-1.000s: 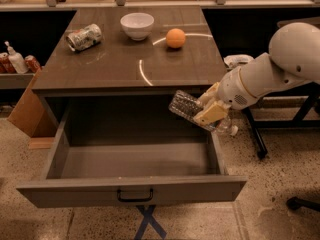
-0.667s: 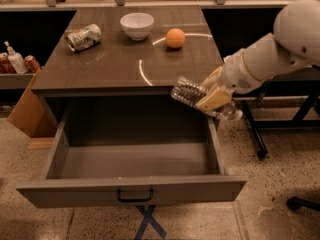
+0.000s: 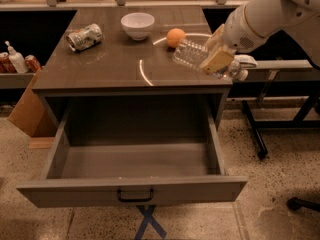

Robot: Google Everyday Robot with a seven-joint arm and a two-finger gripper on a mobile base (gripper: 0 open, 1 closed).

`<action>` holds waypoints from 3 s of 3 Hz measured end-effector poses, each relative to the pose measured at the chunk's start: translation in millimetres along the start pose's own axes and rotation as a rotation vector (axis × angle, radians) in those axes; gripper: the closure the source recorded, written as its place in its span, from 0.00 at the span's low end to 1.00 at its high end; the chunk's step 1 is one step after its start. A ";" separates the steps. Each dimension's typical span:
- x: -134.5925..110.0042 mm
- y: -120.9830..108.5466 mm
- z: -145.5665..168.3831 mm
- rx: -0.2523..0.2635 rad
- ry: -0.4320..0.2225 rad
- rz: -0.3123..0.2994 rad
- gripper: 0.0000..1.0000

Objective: Pick water bottle from top drawer and place on counter

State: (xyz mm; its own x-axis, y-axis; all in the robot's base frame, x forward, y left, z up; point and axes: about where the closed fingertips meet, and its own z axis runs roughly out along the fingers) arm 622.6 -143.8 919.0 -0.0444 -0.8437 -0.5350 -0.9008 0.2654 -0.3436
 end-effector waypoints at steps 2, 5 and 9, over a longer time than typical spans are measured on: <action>-27.6 -61.6 52.3 0.029 0.011 -0.016 1.00; -60.7 -82.9 124.6 -0.049 -0.042 -0.008 0.34; -54.5 -90.2 109.5 -0.032 -0.063 0.023 0.00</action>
Offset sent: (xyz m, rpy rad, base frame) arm 0.1239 0.0513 -0.0101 -0.0073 -0.0422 -0.0108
